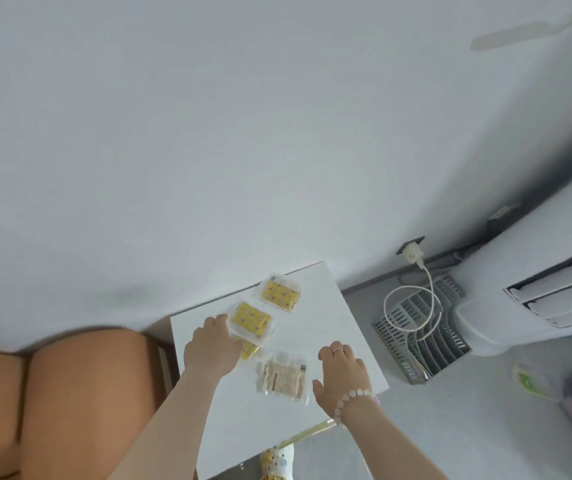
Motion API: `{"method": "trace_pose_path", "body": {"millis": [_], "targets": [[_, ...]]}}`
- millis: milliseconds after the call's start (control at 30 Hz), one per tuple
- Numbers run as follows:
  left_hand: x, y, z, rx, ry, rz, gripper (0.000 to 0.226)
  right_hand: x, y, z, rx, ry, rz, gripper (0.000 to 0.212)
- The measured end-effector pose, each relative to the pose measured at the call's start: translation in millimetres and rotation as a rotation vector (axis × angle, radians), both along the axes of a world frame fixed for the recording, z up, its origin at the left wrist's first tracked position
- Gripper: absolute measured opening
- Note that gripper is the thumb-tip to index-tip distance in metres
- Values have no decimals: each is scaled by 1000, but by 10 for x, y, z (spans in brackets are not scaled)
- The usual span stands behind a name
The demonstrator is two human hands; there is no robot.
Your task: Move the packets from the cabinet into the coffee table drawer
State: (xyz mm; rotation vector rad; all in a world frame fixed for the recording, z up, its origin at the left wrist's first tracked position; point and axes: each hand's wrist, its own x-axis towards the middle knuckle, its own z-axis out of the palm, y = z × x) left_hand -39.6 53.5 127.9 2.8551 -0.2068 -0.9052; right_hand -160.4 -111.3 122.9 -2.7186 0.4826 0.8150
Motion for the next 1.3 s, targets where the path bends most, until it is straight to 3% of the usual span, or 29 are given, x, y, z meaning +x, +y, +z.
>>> {"method": "trace_pose_path", "body": {"millis": [233, 367, 600, 767, 1033, 1300], "targets": [[331, -191, -624, 46, -21, -195, 68, 292, -37, -580, 86, 66, 4, 48], [463, -206, -1144, 86, -70, -245, 83, 509, -129, -1083, 99, 60, 24, 70], [648, -298, -1787, 288, -51, -378, 128, 649, 29, -1820, 72, 199, 177, 108], [690, -427, -2070, 319, -4, -453, 137, 634, 52, -2095, 36, 162, 261, 95], [723, -398, -2208, 379, -16, -553, 114, 776, -130, -2180, 51, 160, 302, 54], [751, -333, -2199, 308, -54, -591, 95, 1563, -690, -1970, 7, 186, 144, 32]]}}
